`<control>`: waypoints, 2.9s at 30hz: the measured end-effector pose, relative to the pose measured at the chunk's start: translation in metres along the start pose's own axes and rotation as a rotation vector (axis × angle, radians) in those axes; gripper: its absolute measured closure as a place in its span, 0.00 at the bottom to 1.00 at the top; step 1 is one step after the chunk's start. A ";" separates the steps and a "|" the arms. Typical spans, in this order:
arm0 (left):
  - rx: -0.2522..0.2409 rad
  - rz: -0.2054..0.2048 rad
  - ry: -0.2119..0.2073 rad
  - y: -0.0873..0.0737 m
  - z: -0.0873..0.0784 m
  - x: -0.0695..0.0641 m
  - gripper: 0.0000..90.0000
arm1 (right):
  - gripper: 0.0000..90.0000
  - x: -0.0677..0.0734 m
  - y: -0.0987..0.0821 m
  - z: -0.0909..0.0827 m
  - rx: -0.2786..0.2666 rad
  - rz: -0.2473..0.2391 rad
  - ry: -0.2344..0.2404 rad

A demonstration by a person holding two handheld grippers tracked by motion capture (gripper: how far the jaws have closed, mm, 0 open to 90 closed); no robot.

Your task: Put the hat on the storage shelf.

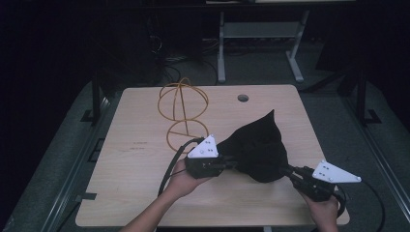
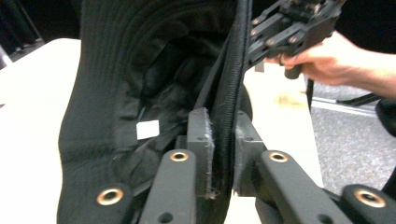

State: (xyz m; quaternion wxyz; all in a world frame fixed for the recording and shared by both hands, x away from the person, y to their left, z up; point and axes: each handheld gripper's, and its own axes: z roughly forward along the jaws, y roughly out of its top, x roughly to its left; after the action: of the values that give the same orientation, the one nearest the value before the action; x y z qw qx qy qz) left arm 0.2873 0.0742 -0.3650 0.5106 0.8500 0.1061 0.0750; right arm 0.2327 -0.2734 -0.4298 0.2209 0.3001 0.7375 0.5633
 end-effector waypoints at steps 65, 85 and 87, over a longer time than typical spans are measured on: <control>0.075 -0.048 0.190 -0.086 -0.075 0.006 0.44 | 0.94 -0.021 0.138 0.006 -0.001 0.101 0.015; 0.067 -0.075 0.204 -0.092 -0.081 0.011 0.39 | 0.94 -0.019 0.178 0.036 0.010 0.071 0.064; 0.062 -0.080 0.204 -0.093 -0.081 0.012 0.39 | 0.94 -0.019 0.181 0.039 0.010 0.070 0.069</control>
State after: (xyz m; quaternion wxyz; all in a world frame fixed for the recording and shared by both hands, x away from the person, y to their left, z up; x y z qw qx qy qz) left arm 0.2700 0.1885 -0.4092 0.4733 0.8483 0.1935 0.1373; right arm 0.3074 -0.2256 -0.2659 0.1739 0.3072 0.7365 0.5771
